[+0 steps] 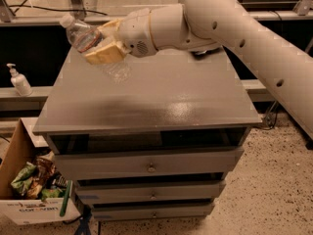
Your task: Place water bottle upright
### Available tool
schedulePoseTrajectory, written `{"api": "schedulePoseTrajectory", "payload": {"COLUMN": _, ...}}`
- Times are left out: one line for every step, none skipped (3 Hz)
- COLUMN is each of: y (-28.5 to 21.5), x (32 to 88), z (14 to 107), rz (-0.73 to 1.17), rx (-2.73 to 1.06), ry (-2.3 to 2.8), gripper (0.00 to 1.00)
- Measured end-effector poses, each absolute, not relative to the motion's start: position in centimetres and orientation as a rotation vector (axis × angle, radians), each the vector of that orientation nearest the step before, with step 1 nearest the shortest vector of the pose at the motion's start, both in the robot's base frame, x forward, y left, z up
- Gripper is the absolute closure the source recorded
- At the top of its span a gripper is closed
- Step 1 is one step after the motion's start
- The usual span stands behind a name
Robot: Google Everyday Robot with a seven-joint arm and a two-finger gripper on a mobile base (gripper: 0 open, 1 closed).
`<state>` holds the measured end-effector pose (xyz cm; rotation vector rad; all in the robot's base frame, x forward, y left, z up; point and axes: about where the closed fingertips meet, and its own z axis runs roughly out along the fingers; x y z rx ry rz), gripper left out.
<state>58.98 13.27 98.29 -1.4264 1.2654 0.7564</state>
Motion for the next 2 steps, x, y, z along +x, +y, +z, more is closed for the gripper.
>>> {"api": "schedulePoseTrajectory", "payload": {"y": 13.0, "x": 59.07, "z": 98.51, "rz": 0.791, "rx": -1.369, "ry": 1.221, "gripper": 1.0}}
{"api": "schedulePoseTrajectory", "payload": {"y": 12.31, "x": 59.8, "z": 99.05, "rz": 0.853, "rx": -1.245, "ry": 1.147, "gripper": 1.0}}
